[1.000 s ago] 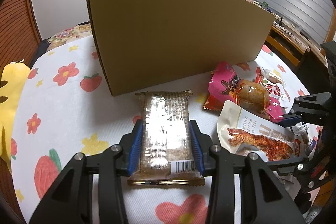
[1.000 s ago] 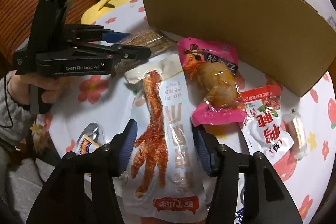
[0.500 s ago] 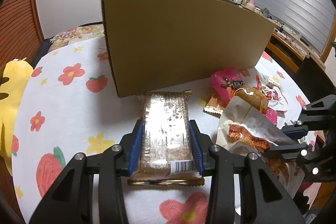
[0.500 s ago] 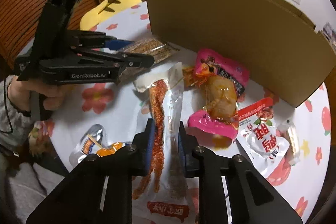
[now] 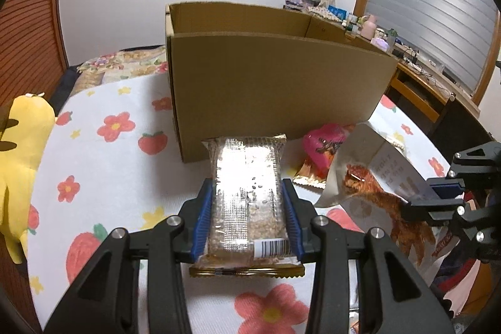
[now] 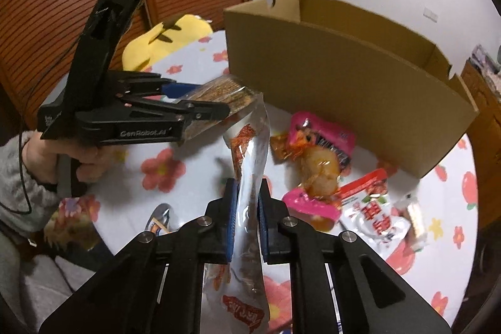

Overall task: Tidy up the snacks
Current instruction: 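Lift both held packets and carry them over the cardboard box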

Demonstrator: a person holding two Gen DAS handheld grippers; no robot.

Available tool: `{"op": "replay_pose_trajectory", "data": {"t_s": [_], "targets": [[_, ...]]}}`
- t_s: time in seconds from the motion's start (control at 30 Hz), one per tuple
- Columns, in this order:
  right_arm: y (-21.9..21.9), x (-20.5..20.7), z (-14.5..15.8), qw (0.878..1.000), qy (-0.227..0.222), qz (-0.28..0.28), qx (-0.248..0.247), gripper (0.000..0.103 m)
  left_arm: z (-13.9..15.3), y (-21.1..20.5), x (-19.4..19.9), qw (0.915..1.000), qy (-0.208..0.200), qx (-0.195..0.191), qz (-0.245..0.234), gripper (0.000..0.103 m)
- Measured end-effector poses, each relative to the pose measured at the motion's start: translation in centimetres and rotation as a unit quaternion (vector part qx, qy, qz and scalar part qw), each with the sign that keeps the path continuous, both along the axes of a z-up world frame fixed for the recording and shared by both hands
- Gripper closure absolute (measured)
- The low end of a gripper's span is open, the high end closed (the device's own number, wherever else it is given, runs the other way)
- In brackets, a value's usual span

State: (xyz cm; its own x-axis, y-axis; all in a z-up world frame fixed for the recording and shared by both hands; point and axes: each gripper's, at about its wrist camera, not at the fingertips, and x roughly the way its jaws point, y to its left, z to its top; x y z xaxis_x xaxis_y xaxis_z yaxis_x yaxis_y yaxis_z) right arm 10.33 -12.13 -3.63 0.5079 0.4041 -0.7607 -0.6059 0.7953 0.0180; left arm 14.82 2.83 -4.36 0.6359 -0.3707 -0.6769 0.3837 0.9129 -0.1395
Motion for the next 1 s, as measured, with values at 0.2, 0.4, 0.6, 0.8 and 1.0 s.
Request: {"op": "replay_pose_trajectory", "data": {"t_s": [0.2, 0.4, 0.6, 0.8, 1.0], "targets": [[-1.1, -0.7, 1.1, 1.0, -0.023, -0.013, 0.004, 0.094, 1.3, -0.3, -0.8, 0.9998, -0.016, -0.006, -0.004, 0.063], [-2.3, -0.8, 2.9, 0.999, -0.041, -0.021, 0.021, 0.094, 3.4, -0.7, -1.6, 0.9991, -0.039, -0.012, -0.01, 0.063], [-3.6, -1.1, 4.9, 0.997, -0.065, -0.036, 0.027, 0.094, 5.6, -0.9, -2.1, 0.9978, -0.063, -0.013, -0.015, 0.063], [-4.6, -1.1, 7.1, 0.994, -0.089, -0.045, 0.033, 0.094, 7.9, -1.3, -1.7, 0.9959, -0.087, -0.012, -0.019, 0.063], [-5.5, -0.1, 9.5, 0.992, -0.112, -0.043, 0.037, 0.094, 9.8, -1.9, -0.2, 0.9942, -0.106, -0.011, -0.014, 0.063]]}}
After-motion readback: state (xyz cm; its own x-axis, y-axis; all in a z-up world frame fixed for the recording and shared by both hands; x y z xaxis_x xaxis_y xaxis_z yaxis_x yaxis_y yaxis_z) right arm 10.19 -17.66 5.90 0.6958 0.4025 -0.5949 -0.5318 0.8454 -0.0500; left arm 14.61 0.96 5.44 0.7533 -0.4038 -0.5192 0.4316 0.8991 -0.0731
